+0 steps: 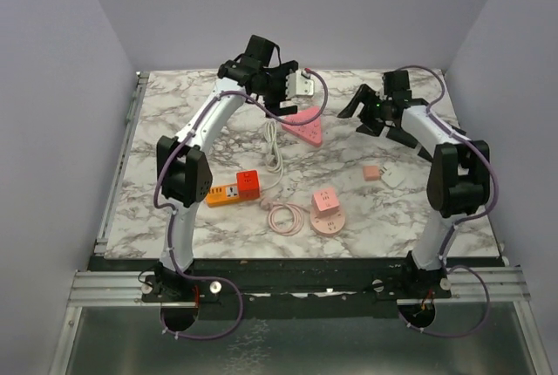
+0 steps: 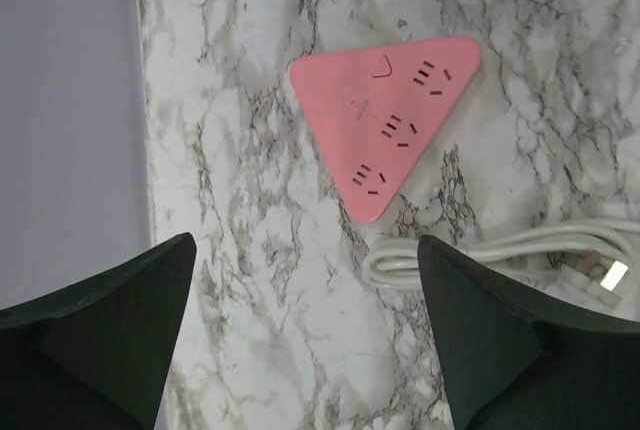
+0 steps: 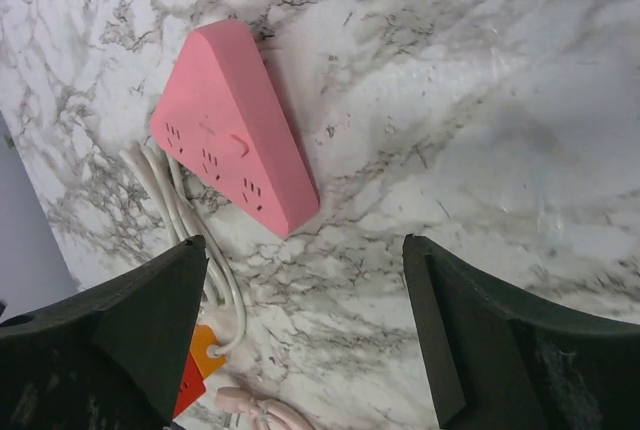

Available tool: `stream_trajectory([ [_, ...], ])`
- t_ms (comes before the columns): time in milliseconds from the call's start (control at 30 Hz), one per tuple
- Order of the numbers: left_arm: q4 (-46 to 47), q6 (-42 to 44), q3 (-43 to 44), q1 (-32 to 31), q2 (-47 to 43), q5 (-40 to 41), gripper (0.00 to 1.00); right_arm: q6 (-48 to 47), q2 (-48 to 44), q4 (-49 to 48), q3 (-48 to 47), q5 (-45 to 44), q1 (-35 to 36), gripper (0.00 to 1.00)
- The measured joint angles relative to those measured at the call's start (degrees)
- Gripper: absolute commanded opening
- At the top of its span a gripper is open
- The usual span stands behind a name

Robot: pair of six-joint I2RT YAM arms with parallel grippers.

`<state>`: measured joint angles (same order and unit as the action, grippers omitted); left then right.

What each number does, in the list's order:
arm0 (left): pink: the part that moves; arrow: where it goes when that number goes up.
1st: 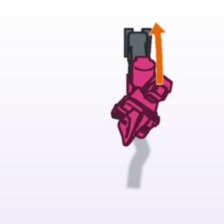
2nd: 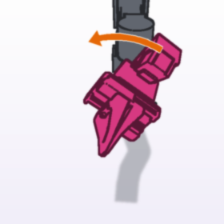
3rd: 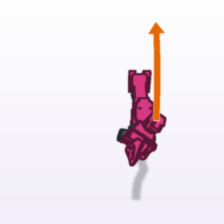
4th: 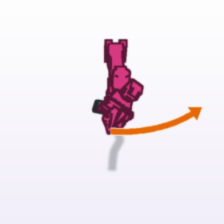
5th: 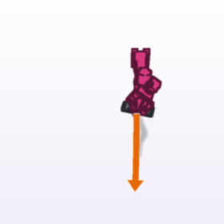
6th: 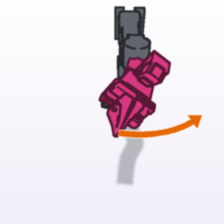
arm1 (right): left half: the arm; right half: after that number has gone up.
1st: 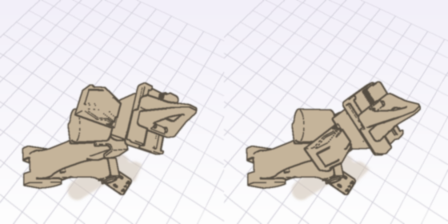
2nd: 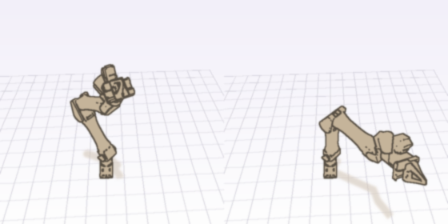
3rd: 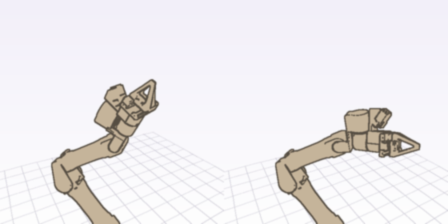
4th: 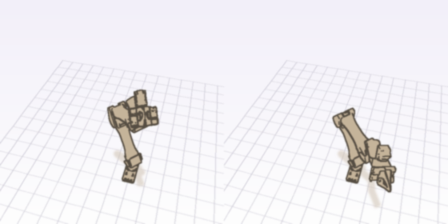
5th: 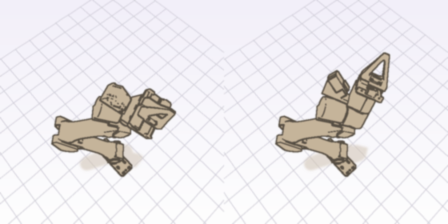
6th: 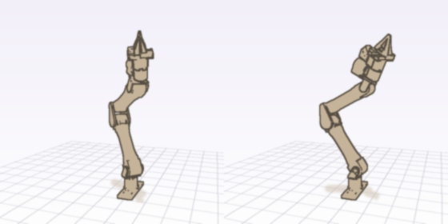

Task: Insert the plug
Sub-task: Adjust the socket at the center of the board, then pick up the socket from the center of the board.

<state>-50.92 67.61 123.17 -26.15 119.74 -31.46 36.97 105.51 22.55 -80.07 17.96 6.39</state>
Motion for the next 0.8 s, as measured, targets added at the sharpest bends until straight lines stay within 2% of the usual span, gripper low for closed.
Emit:
stream_trajectory([
  [133,5.0,-5.9,3.3,1.2,9.3,-0.1,0.86,0.8,6.8,-2.3,-3.9,3.6,1.1,0.88],
  [333,7.5,-6.8,8.1,0.6,20.5,-0.1,0.89,2.0,14.0,-4.3,-7.7,6.3,3.4,0.9],
  [533,8.2,-3.4,8.8,0.9,23.1,-0.2,0.91,2.2,19.3,-5.8,-10.8,8.0,4.6,0.9],
  [800,10.7,-0.2,7.9,2.7,23.2,-1.8,0.9,3.5,21.2,-11.5,-10.6,12.4,4.7,0.89],
])
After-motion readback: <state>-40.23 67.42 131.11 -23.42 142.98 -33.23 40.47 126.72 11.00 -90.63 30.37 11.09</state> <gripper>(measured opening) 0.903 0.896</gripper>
